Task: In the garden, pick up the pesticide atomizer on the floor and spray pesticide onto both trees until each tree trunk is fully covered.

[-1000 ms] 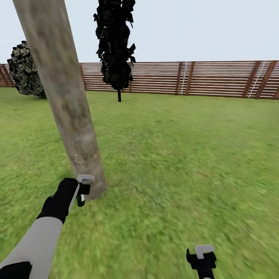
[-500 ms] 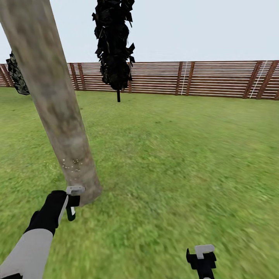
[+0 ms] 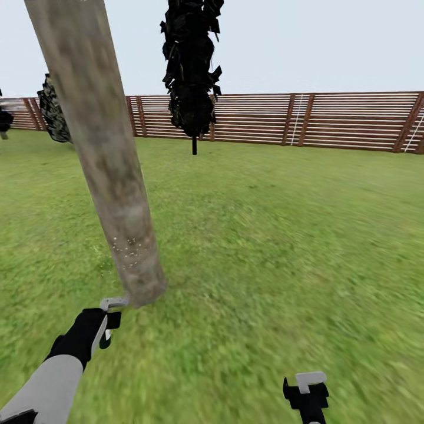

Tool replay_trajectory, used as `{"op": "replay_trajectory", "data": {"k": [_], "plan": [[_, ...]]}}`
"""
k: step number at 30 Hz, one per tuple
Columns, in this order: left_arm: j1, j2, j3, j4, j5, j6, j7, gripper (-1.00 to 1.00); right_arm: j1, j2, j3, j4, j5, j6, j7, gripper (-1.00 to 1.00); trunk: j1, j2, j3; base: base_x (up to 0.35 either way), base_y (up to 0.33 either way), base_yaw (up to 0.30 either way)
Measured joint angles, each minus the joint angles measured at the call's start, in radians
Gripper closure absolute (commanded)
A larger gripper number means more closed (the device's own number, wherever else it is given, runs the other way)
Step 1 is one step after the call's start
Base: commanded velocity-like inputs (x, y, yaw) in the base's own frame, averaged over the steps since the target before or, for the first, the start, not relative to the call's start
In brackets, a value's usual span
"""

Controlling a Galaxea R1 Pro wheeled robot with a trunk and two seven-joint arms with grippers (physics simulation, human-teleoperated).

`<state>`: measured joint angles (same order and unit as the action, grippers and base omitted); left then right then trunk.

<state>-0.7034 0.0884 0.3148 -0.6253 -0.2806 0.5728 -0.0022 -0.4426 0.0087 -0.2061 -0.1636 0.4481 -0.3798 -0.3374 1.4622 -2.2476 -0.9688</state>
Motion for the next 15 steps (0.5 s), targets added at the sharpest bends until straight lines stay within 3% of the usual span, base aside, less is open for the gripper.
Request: {"op": "replay_trajectory", "data": {"k": [5, 15], "plan": [[0.000, -0.003, -0.003, 0.012, -0.003, -0.001, -0.001, 1.00, 0.000, 0.000, 0.000, 0.000, 0.000, -0.001, -0.001, -1.00, 0.000, 0.000, 0.000, 0.000, -0.033, 0.060], [0.000, 0.010, -0.009, 0.026, -0.007, 0.009, 0.002, 1.00, 0.000, -0.007, -0.002, -0.001, 0.001, 0.000, -0.003, -1.00, 0.000, 0.000, 0.000, 0.051, -0.256, 0.001]]}}
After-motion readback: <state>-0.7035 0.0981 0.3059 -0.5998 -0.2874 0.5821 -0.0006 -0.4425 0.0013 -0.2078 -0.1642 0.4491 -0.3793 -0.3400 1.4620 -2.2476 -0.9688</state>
